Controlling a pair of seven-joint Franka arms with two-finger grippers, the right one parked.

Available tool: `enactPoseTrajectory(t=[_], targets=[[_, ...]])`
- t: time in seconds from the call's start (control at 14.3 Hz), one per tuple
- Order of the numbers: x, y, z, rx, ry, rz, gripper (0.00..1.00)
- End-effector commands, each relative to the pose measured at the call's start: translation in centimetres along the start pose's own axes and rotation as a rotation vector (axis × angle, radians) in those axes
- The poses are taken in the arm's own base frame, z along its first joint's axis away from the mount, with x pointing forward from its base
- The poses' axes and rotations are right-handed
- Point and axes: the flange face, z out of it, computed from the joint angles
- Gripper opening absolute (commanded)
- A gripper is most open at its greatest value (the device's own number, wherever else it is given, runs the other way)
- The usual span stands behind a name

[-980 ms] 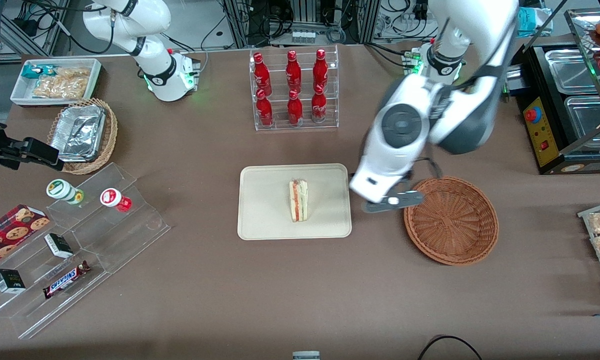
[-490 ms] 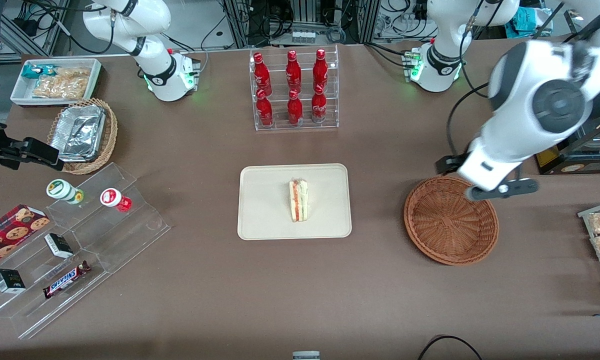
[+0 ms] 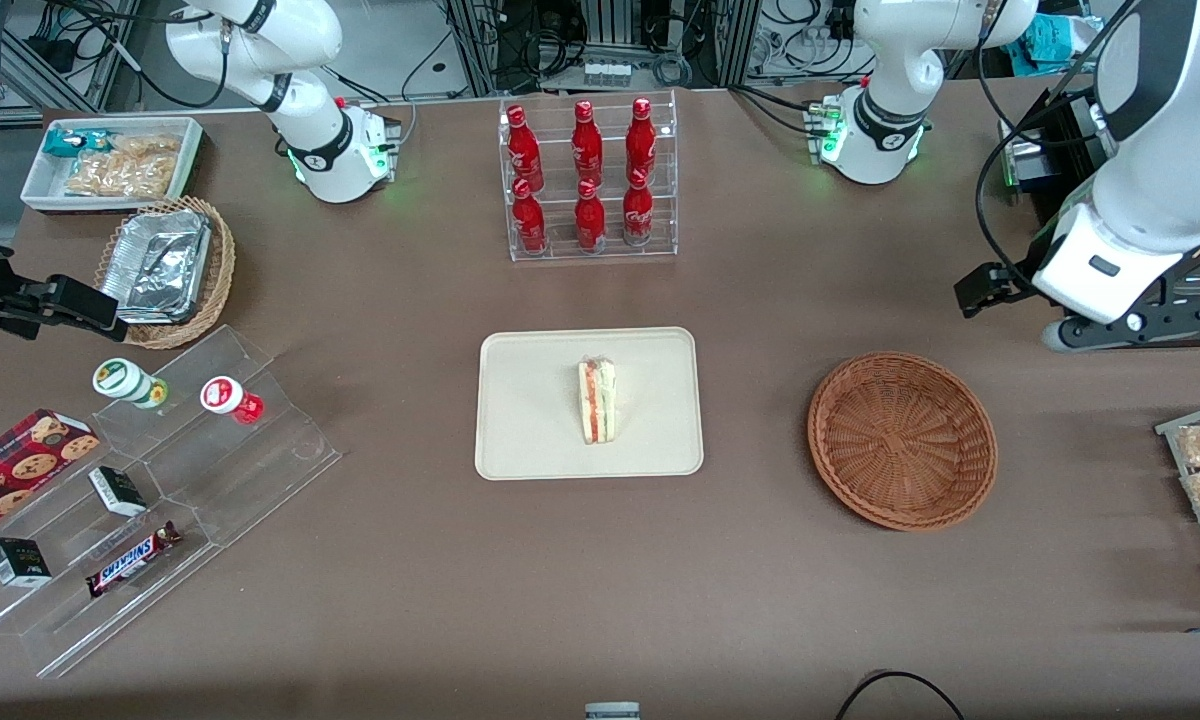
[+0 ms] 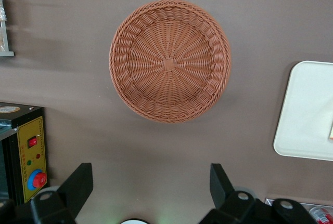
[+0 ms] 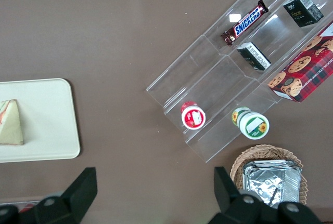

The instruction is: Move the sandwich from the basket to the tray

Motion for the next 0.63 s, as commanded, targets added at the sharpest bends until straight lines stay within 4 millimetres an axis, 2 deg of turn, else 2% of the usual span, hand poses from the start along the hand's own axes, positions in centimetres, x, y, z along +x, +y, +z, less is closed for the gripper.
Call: enactPoseTrajectory(t=[0.0, 0.14, 0.28, 0.49, 0.56], targets=[[-1.0, -1.1, -1.2, 0.001, -0.012, -0.006, 1.0], [-0.7, -2.8, -1.5, -0.006, -0.01, -0.038, 0.99], [-0.6, -3.1, -2.3, -0.013, 0.007, -0.044, 0.99], [-0.6, -3.0, -2.4, -0.062, -0.001, -0.046, 1.0], [-0.4, -3.7, -2.8, -0.072, 0.006, -0.061, 1.0]])
